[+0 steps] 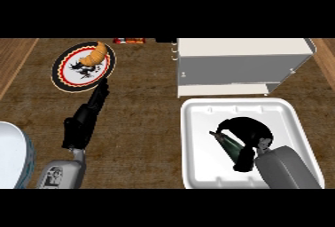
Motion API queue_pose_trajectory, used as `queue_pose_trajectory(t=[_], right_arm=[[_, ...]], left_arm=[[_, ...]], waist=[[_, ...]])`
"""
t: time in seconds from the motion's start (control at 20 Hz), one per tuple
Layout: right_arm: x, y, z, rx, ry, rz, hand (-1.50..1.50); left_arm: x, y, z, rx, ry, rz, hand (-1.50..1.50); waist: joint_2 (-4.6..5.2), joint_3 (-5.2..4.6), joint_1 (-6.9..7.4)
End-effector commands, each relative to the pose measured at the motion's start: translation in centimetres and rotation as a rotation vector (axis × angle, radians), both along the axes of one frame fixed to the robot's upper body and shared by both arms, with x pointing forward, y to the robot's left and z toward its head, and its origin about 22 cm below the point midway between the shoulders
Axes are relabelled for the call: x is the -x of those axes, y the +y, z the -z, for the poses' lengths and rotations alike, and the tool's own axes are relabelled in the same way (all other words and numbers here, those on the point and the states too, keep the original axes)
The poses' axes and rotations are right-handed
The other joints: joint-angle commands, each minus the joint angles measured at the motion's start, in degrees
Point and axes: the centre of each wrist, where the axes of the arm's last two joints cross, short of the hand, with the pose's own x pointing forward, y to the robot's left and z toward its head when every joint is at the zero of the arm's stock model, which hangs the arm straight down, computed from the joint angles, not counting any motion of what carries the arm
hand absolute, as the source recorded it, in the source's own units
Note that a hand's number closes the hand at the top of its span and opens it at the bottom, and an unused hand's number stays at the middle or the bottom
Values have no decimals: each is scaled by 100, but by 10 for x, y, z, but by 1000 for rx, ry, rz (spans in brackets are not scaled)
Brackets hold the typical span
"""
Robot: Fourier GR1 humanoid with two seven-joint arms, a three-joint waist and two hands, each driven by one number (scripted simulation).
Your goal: Pick the eggplant from the tray and place it in the tiered shelf
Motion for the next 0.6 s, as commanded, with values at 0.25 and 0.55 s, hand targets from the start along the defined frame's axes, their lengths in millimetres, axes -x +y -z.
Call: queue_pose_trajectory(t=[0.25, 0.55], right_arm=[[-1, -17, -3, -13, -68, -72, 150], [47, 105, -16, -109, -344, 311, 150]], left_arm=[[-11, 22, -10, 13, 3, 3, 0], [6, -2, 6, -9, 4, 11, 0]], waist=[[37, 21, -15], [-29, 22, 27]])
